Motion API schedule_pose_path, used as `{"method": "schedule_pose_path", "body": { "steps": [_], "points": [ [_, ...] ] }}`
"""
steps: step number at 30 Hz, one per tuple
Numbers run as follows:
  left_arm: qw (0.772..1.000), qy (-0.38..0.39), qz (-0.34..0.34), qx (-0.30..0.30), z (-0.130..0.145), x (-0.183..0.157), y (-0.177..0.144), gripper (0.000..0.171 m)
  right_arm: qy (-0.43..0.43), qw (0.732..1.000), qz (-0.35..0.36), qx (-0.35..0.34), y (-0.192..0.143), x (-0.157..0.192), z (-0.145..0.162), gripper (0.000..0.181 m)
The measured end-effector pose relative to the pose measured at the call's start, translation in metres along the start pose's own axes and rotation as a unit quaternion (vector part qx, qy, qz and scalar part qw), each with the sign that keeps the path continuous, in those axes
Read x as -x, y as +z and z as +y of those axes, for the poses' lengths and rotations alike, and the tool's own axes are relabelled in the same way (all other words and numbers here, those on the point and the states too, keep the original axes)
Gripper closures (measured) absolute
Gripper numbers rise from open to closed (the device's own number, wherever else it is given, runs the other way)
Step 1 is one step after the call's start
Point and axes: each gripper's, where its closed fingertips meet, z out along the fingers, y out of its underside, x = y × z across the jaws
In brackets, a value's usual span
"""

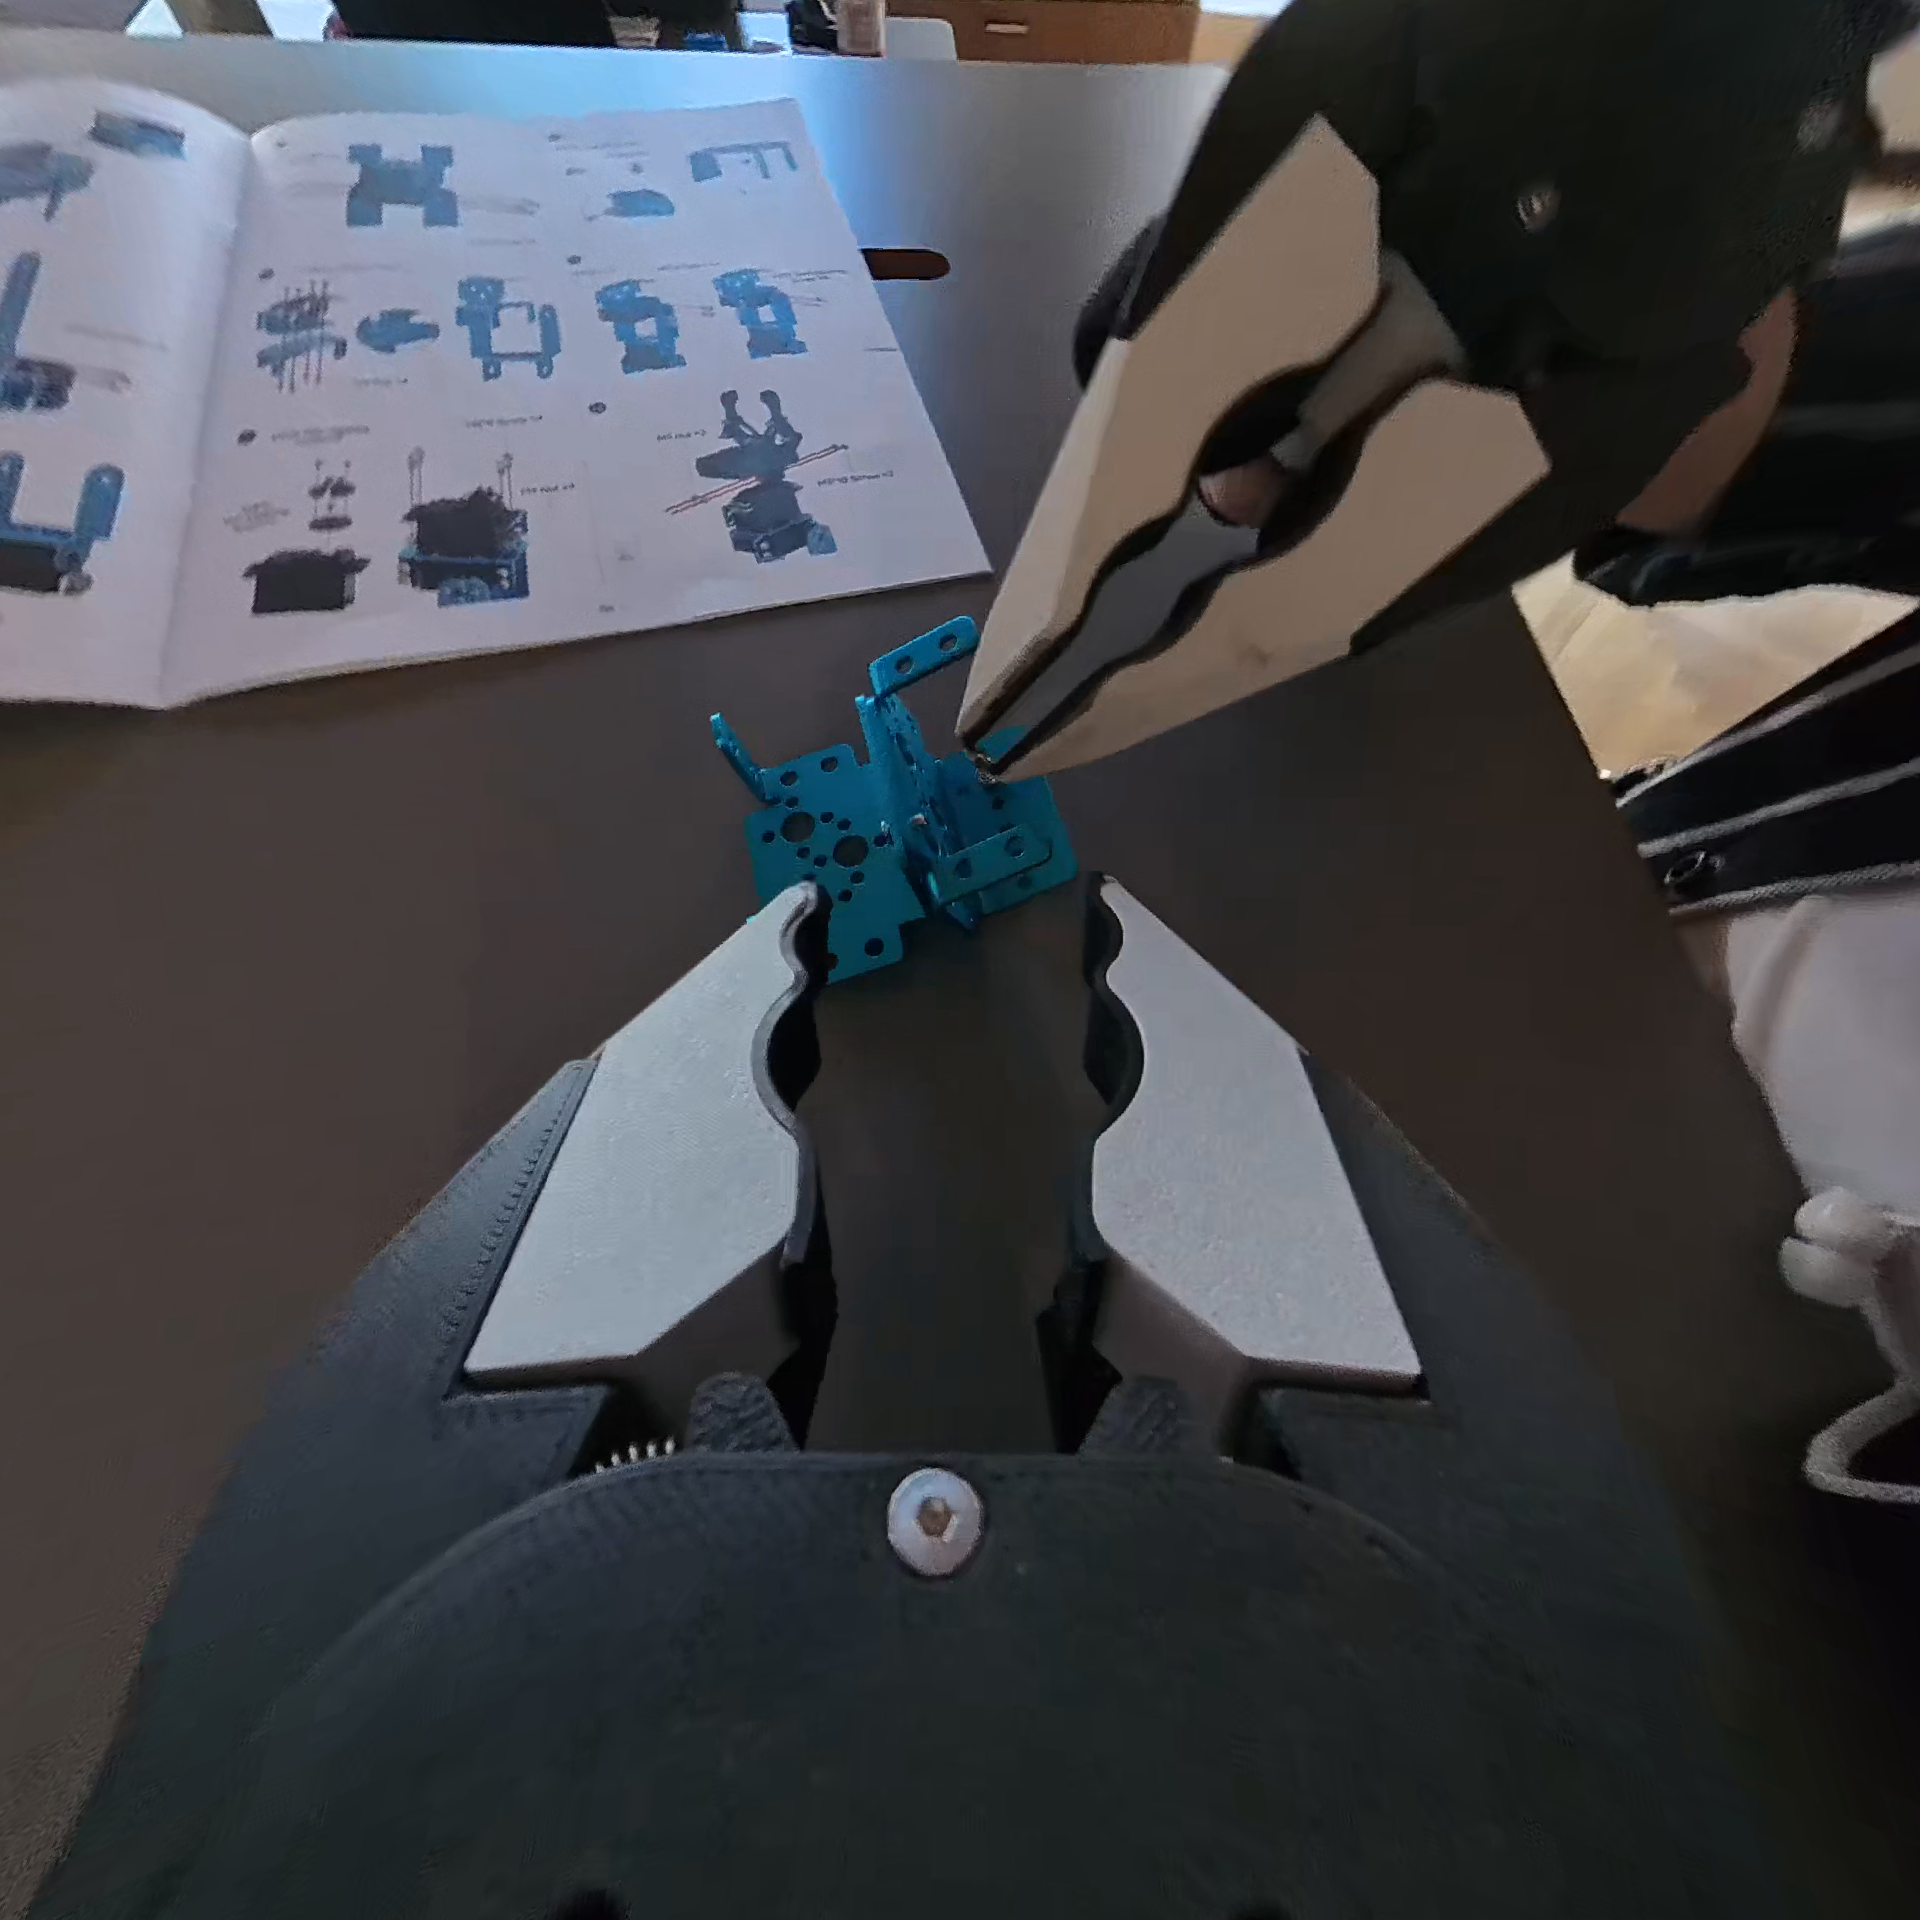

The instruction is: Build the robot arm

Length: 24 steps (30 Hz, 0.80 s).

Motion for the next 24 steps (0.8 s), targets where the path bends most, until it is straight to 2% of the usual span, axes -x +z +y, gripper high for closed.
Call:
{"method": "schedule_pose_path", "body": {
  "steps": [5,12,17,24],
  "points": [
    [0.996,-0.073,0.010,-0.041,-0.009,0.000,-0.007,0.120,-0.064,0.997,0.039,-0.003,0.003,-0.001,0.002,0.177],
    [0.990,-0.115,0.030,-0.074,-0.018,0.003,-0.010,0.114,-0.069,0.995,0.066,-0.022,0.001,-0.007,-0.002,0.177],
    [0.989,-0.111,0.034,-0.087,-0.021,0.002,-0.013,0.118,-0.092,0.995,0.047,-0.010,0.008,0.003,0.002,0.176],
    [0.997,-0.063,-0.012,-0.040,-0.007,0.003,-0.009,0.121,-0.086,0.995,0.053,-0.020,0.006,-0.001,0.000,0.176]
  ]
}}
